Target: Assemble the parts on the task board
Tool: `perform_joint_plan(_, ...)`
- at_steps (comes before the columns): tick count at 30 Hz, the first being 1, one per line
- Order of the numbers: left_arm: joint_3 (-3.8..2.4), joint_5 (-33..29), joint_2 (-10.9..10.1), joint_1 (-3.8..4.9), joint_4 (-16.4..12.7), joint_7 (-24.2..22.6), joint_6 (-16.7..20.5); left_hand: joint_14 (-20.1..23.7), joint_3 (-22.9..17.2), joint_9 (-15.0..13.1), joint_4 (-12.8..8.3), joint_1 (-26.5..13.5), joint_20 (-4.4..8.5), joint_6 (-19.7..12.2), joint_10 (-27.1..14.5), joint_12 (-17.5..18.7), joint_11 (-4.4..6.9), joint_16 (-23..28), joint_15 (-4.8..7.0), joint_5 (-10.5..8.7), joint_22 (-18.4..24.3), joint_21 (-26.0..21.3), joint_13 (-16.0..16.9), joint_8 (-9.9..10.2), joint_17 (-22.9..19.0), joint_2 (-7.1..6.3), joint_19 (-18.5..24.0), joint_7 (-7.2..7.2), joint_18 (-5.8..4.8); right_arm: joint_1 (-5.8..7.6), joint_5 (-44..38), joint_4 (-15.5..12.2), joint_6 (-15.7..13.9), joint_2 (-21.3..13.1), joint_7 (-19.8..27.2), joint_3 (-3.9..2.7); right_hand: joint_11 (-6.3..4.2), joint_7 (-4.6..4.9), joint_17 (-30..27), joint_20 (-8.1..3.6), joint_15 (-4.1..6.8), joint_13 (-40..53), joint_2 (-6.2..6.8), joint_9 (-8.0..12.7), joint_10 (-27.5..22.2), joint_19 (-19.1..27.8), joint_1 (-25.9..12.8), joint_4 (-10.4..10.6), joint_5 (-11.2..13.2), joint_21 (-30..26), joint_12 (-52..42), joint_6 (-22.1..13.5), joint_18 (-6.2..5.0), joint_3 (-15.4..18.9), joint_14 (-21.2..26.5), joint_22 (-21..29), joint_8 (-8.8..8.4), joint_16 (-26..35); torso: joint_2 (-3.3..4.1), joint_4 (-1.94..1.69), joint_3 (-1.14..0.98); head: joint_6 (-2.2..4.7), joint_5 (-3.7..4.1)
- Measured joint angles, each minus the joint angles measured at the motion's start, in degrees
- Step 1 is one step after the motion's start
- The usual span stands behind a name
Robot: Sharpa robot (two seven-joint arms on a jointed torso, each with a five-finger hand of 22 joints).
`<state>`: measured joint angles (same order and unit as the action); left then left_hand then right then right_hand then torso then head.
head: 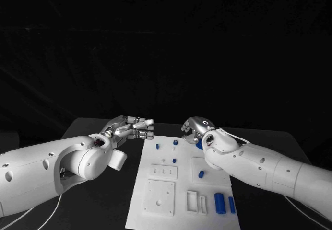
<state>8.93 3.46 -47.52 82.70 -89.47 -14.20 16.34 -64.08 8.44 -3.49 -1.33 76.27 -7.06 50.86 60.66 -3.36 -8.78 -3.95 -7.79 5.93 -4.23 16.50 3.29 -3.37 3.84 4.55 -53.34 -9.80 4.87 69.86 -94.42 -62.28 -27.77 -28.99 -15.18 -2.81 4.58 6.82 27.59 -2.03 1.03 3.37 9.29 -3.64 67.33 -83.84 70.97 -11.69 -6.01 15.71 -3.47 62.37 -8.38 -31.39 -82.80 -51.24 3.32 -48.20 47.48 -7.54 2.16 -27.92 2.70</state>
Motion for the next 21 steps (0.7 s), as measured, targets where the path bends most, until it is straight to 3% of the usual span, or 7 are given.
perform_joint_plan(4, 0.07, 0.5, -0.2, 0.06, 0.2, 0.0, 0.0, 0.0, 0.0, 0.0, 0.0, 0.0, 0.00, 0.0, 0.0, 0.0, 0.00, 0.0, 0.00, 0.00, 0.0, 0.0, 0.0, 0.0, 0.0, 0.00, 0.0, 0.00, 0.00, 0.34, 2.1, -3.5, 0.5, -3.9, 0.8, -2.20, -0.99, -0.33, 0.2, -0.33, 0.37, 0.1, 0.00, 0.0, 3.5, -0.3, 0.0, 0.2, -0.5, 0.0, 0.0, 0.8, 0.60, 0.7, -0.4, 0.2, 0.00, 0.0, -0.19, 0.48, -0.21, 0.15, -0.04)
perform_joint_plan(6, 0.11, 0.7, -0.2, 0.06, 0.3, 0.0, -0.1, 0.0, 0.0, 0.0, 0.0, 0.0, 0.00, 0.0, 0.0, 0.0, 0.00, 0.0, 0.00, 0.00, 0.0, 0.0, 0.0, 0.0, 0.0, 0.00, 0.0, 0.00, 0.00, 0.47, 2.9, -4.3, 1.1, -5.3, 1.1, -2.79, -1.50, -0.45, 0.5, -0.79, 0.58, 0.3, 0.00, 0.0, 5.3, -0.2, 0.0, 0.2, -0.7, 0.0, -0.1, 0.9, 0.90, 1.6, -0.5, 0.2, 0.00, 0.0, -0.30, 0.74, -0.33, 0.20, -0.09)
perform_joint_plan(9, 0.18, 0.9, -0.2, 0.06, 0.6, 0.0, -0.1, 0.0, 0.0, 0.0, 0.0, 0.0, 0.00, 0.0, 0.0, 0.0, 0.00, 0.0, 0.00, 0.00, 0.0, 0.0, 0.0, 0.0, 0.0, 0.00, 0.0, 0.00, 0.00, 0.65, 3.9, -5.0, 2.6, -7.0, 1.5, -3.59, -4.90, -1.57, 1.6, -3.04, 3.25, 4.4, -0.54, -0.1, 15.0, -0.1, 0.5, -0.1, -0.7, 0.4, -4.3, 2.3, 2.56, 5.2, -0.6, -0.1, 0.15, -1.4, -0.48, 1.17, -0.56, 0.25, -0.32)
perform_joint_plan(10, 0.19, 1.0, -0.2, 0.06, 0.7, 0.0, -0.1, 0.0, 0.0, 0.0, 0.0, 0.0, 0.00, 0.0, 0.0, 0.0, 0.00, 0.0, 0.00, 0.00, 0.0, 0.0, 0.0, 0.0, 0.0, 0.00, 0.0, 0.00, 0.00, 0.69, 4.2, -5.0, 3.2, -7.5, 1.6, -3.76, -5.66, -1.69, 2.8, -4.33, 3.99, 11.5, -1.06, -0.1, 14.3, -0.1, 1.1, -0.1, -1.1, 1.3, -10.8, 2.4, 3.91, 8.3, -0.3, -0.6, 0.16, -2.4, -0.54, 1.31, -0.65, 0.27, -0.41)
perform_joint_plan(12, 0.21, 1.2, -0.2, 0.06, 1.0, 0.0, -0.2, 0.0, 0.0, 0.0, 0.0, 0.0, 0.00, 0.0, 0.0, 0.0, 0.00, 0.0, 0.00, 0.00, 0.0, 0.0, 0.0, 0.0, 0.0, 0.00, 0.0, 0.00, 0.00, 0.76, 4.8, -4.6, 4.7, -8.1, 1.9, -4.01, -5.70, -1.75, 5.8, -4.84, 4.43, 29.5, -1.96, -0.1, 8.4, -0.1, 1.6, -0.4, -1.8, 2.6, -25.9, 1.6, 4.46, 11.5, 0.6, -1.7, 0.15, -4.5, -0.64, 1.49, -0.79, 0.33, -0.50)
perform_joint_plan(15, 0.23, 1.4, -0.2, 0.07, 1.2, 0.0, -0.3, 0.0, 0.0, 0.0, 0.0, 0.0, 0.00, 0.0, 0.0, 0.0, 0.00, 0.0, 0.00, 0.00, 0.0, 0.0, 0.0, 0.0, 0.0, 0.00, 0.0, 0.00, 0.00, 0.79, 5.6, -3.4, 6.9, -8.3, 2.1, -4.19, -5.72, -1.37, 10.1, -4.82, 4.30, 43.0, -2.67, -0.1, 4.2, -0.1, 1.0, -0.2, -2.6, 4.1, -36.3, 1.0, 4.46, 13.2, 1.1, -3.7, 0.17, -6.5, -0.74, 1.80, -0.99, 0.37, -0.59)
perform_joint_plan(21, 0.26, 1.6, 0.0, 0.07, 1.5, 0.0, -0.5, 0.0, 0.0, 0.0, 0.0, 0.0, 0.00, 0.0, 0.0, 0.0, 0.00, 0.0, 0.00, 0.00, 0.0, 0.0, 0.0, 0.0, 0.0, 0.00, 0.0, 0.00, 0.00, 0.79, 6.6, -0.7, 10.0, -7.4, 2.5, -4.30, -5.07, -1.18, 21.9, -4.05, 3.73, 58.4, -2.67, -0.1, 6.0, 0.0, 1.0, 1.1, -4.2, 8.6, -50.4, -1.9, 4.46, 15.6, 0.9, -8.6, 0.17, -12.4, -0.78, 2.19, -1.42, 0.32, -0.77)
